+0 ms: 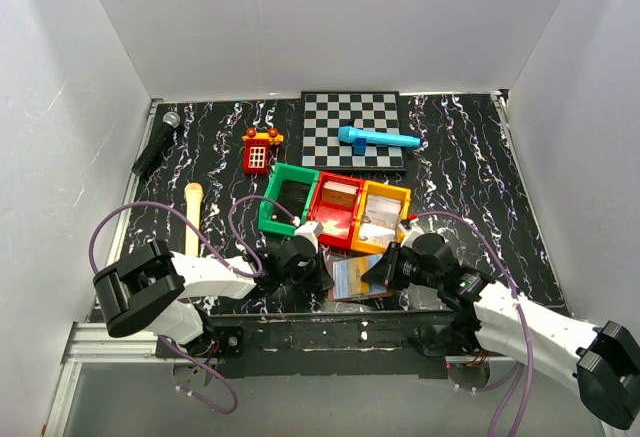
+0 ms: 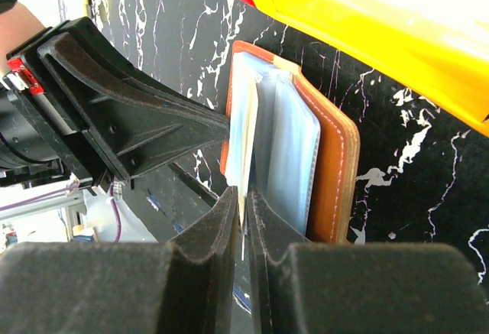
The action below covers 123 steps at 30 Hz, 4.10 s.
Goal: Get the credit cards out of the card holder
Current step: Remove the credit card from the card holder, then place the credit card in the storage box.
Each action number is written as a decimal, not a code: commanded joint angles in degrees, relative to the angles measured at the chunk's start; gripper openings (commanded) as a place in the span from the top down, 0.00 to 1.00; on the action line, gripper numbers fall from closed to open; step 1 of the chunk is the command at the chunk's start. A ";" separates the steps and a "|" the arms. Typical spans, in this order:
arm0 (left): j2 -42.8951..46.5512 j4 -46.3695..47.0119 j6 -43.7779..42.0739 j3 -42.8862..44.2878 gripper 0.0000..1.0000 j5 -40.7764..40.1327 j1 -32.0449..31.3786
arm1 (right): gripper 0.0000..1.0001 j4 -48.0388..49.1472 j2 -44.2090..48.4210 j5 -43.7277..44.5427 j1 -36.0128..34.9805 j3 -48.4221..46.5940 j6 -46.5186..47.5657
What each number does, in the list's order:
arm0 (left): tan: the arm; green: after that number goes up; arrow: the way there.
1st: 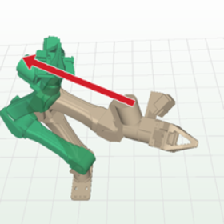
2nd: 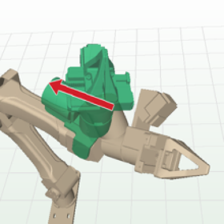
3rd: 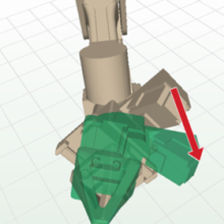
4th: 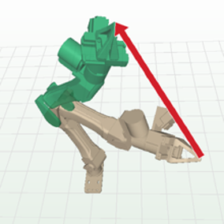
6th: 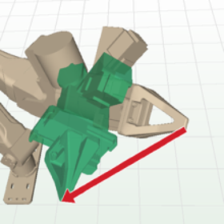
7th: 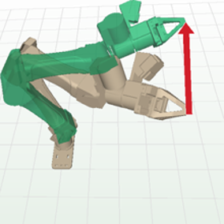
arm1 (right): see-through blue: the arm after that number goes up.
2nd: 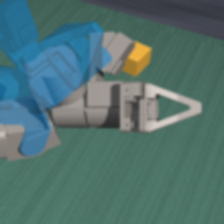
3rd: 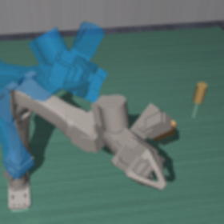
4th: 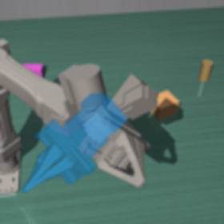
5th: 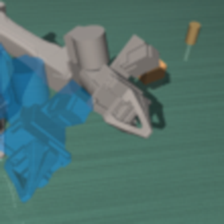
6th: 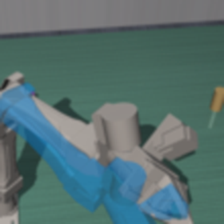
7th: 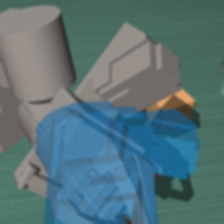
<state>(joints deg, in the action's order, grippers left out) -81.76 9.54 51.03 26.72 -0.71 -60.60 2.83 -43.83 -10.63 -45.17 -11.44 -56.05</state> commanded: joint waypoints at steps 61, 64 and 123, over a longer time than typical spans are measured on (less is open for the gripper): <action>47.10 -22.65 -7.95 1.41 0.27 -10.99 0.92 | 0.99 -38.07 -2.38 -12.44 0.78 -38.56 29.49; 55.54 -18.70 -14.00 -1.22 0.21 -3.81 1.18 | 0.99 -39.48 -5.81 -23.60 0.61 -41.72 32.49; 48.27 5.58 -10.16 -5.80 1.00 31.47 6.46 | 0.51 -24.01 -5.82 -19.16 -12.49 -42.35 27.31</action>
<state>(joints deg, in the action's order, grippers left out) -32.93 12.84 39.53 20.88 28.56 -55.35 -23.99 -48.51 -27.09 -56.31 -52.77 -29.43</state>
